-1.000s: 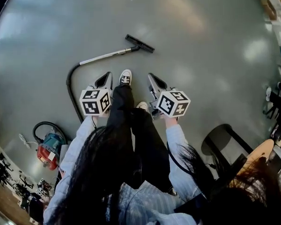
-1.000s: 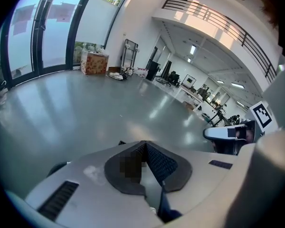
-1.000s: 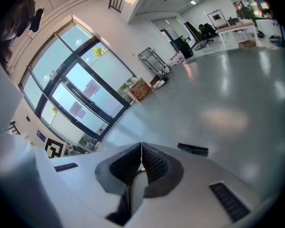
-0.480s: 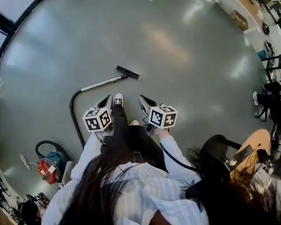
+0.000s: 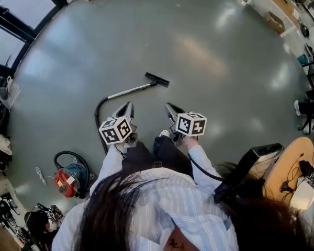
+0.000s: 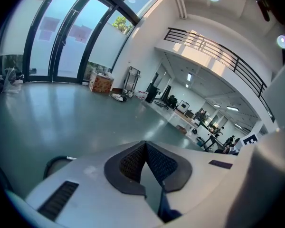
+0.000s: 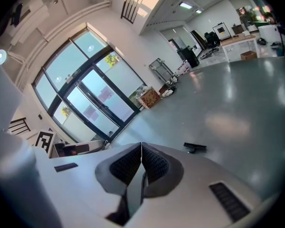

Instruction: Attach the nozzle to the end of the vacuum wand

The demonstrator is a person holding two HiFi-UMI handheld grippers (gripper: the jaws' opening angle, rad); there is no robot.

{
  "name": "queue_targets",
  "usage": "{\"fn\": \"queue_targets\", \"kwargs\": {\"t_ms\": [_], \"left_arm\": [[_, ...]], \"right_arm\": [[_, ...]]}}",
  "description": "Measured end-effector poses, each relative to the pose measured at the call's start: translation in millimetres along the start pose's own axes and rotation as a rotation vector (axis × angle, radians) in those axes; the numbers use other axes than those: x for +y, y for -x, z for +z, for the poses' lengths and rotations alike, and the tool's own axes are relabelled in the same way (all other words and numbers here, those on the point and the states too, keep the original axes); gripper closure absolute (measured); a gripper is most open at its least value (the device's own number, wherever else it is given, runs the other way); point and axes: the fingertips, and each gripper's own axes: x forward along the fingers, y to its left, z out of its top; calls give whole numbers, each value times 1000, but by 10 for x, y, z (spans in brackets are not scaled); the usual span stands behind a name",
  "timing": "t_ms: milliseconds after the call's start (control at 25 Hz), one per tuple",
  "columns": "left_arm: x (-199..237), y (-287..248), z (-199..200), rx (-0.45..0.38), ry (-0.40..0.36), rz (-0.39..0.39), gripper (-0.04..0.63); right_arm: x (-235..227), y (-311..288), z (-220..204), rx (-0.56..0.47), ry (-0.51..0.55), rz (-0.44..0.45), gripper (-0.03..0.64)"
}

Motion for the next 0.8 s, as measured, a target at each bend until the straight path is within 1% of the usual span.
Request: {"fn": "queue_targets", "kwargs": {"t_ms": [160, 400, 560, 720, 800], "left_arm": [[95, 232, -52, -2, -2, -13, 591], [305, 728, -176, 6, -42, -42, 591], [670, 1183, -300, 7, -60, -44, 589], [1120, 1644, -502, 11, -28, -51, 591], [1268, 1844, -573, 10, -31, -66, 591]], "right_arm": [[228, -76, -96, 1, 18, 8, 607], [699, -224, -303, -16, 42, 4, 607], [1145, -358, -656, -11, 55, 14, 607], [1524, -447, -1144, -9, 48, -2, 607], [1689, -440, -1344, -21, 44, -11, 607]]}}
